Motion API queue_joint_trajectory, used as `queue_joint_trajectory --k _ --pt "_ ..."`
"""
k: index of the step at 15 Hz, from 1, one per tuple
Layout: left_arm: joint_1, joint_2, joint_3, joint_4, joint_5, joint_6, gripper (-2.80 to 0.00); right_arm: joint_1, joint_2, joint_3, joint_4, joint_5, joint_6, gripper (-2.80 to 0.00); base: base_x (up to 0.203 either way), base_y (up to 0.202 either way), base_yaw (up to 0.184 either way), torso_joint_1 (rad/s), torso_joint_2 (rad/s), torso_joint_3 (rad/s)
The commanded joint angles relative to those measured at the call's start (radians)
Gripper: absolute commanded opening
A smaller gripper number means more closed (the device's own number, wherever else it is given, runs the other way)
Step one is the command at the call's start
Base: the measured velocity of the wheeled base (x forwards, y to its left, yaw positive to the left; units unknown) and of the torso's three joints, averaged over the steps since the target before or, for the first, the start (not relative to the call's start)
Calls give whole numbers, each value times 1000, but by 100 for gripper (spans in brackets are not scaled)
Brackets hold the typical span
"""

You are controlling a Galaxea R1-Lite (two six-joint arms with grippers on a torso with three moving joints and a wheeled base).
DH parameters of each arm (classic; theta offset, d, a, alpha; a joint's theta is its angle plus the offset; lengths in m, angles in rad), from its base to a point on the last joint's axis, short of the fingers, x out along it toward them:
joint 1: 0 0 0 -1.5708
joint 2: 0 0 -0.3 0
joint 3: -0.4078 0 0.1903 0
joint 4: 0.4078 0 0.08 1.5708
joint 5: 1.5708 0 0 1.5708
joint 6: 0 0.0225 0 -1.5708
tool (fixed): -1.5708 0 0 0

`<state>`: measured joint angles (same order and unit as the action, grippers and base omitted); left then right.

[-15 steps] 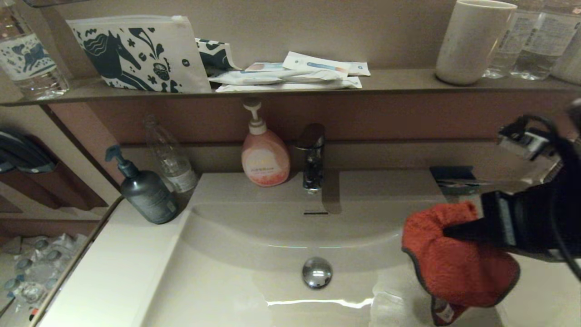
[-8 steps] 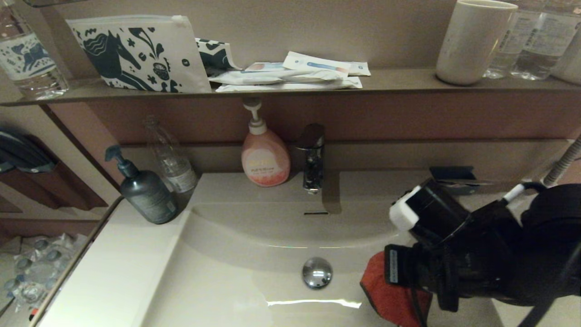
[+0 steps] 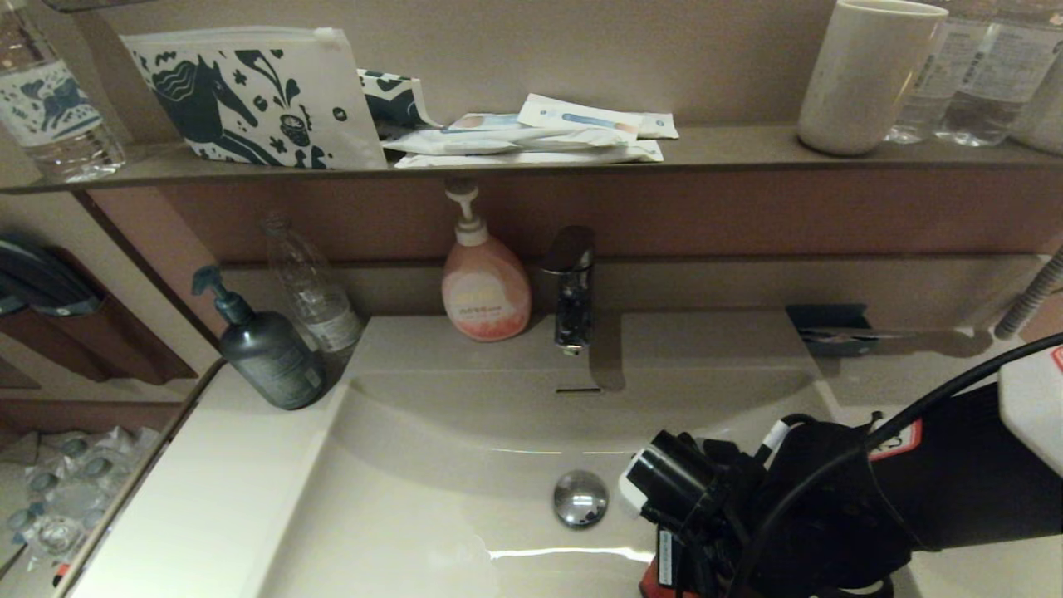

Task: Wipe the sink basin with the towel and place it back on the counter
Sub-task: Wipe the sink

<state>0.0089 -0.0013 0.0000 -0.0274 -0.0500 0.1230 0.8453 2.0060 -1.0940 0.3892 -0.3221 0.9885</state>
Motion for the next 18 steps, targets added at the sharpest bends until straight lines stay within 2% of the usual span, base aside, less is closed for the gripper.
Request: queue_joint_trajectory --k 1,5,6,11,18 --pt "0 1 0 0 -1 1 -280 8 48 -4 -10 24 5 -280 0 0 0 0 0 0" --pt "0 1 0 0 -1 1 -280 58 88 -5 -141 206 -2 -280 0 0 0 0 0 0" --pt "0 1 0 -1 -1 1 -280 65 113 -10 -192 226 -14 -280 0 0 0 0 0 0" --pt "0 1 0 0 -1 1 -280 94 206 -153 -230 290 -49 -280 0 0 0 0 0 0" --pt "0 1 0 0 -1 1 -280 174 347 -456 -172 299 -106 -280 0 0 0 0 0 0"
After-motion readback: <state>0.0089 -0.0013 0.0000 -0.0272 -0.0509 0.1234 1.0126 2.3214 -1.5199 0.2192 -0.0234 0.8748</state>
